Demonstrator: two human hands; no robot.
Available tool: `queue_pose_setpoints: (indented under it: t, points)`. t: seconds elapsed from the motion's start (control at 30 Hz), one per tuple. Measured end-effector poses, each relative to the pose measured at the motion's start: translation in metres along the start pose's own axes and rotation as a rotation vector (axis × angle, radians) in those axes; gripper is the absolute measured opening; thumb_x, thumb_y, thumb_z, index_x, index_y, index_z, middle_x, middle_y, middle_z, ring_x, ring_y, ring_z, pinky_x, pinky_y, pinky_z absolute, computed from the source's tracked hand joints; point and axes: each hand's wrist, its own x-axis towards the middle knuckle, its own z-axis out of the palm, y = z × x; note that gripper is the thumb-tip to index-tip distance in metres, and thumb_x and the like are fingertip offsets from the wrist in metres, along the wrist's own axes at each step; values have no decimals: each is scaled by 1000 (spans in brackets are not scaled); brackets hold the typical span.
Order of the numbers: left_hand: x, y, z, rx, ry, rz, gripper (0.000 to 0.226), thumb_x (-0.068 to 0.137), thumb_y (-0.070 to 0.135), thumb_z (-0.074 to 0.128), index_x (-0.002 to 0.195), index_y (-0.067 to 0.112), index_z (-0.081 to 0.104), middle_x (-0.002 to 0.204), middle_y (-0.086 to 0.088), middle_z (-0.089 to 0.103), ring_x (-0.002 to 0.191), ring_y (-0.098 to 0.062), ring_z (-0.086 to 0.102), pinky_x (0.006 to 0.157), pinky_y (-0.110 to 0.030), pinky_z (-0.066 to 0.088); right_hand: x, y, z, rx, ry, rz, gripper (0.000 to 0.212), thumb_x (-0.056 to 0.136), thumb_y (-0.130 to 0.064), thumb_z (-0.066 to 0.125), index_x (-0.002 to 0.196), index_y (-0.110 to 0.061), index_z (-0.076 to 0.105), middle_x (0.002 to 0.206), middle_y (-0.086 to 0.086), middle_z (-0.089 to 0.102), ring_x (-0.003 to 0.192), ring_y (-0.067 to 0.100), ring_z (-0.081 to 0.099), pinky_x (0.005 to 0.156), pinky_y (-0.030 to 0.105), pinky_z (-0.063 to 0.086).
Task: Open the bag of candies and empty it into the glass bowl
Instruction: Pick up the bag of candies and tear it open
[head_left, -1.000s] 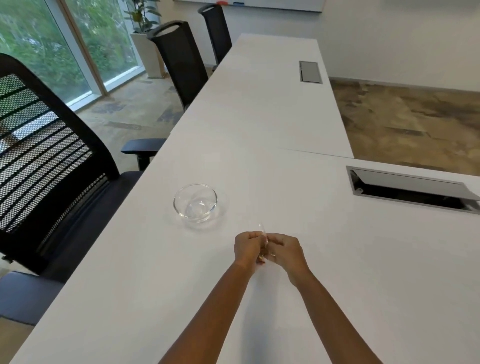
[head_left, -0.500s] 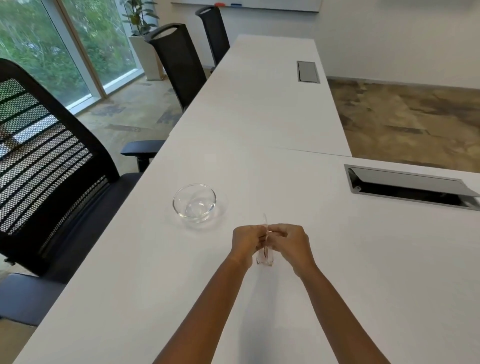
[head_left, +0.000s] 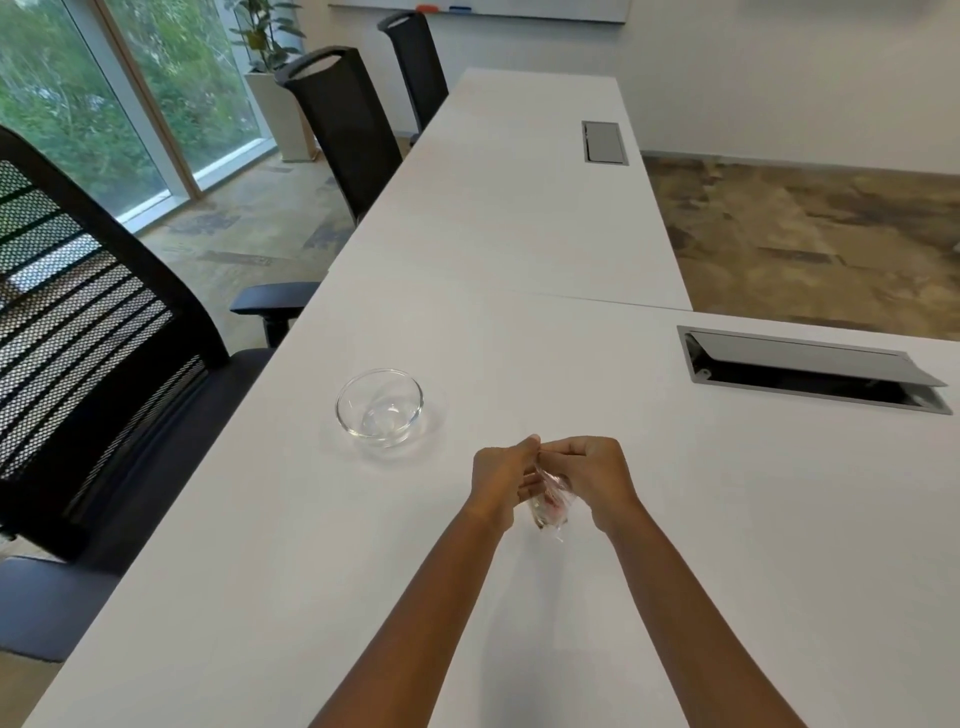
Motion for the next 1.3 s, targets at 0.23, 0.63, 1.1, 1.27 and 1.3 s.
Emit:
queue_pose_setpoints:
  t: [0.23, 0.63, 1.1, 1.27, 1.3]
  points:
    - [-2, 4, -2, 59, 20, 54, 22, 86, -3, 49, 65, 3, 54, 66, -12, 56, 56, -21, 56, 45, -18, 52, -1, 0, -10, 227, -119, 124, 6, 81, -3, 66, 76, -3, 69, 71, 10, 66, 57, 13, 63, 51, 14, 54]
    - [-1, 2, 0, 419, 99, 342, 13, 84, 5, 55, 75, 1, 63, 74, -13, 65, 68, -28, 64, 69, -35, 58, -3, 2, -4, -14, 115, -97, 8, 82, -7, 64, 78, -4, 70, 73, 9, 69, 68, 21, 66, 77, 34, 57]
    - [-7, -4, 6, 626, 216, 491, 17, 86, 3, 52, 81, -5, 66, 75, -12, 67, 70, -23, 62, 72, -38, 55, 0, 10, -3, -53, 145, -74, 9, 77, -4, 64, 77, 3, 70, 69, 9, 68, 58, 16, 62, 67, 30, 57]
    - [-8, -5, 4, 663, 265, 494, 17, 88, 6, 52, 80, -4, 64, 80, -19, 69, 68, -23, 59, 71, -39, 53, 0, 8, -10, -143, 177, -118, 9, 76, 1, 60, 71, 1, 68, 58, -1, 62, 51, 10, 60, 48, 8, 52]
    - [-7, -5, 4, 670, 262, 493, 16, 88, 6, 52, 80, -3, 64, 79, -18, 69, 68, -22, 58, 71, -37, 53, 0, 8, -11, -151, 179, -119, 8, 77, 1, 60, 73, 0, 68, 59, -1, 62, 51, 9, 60, 49, 9, 53]
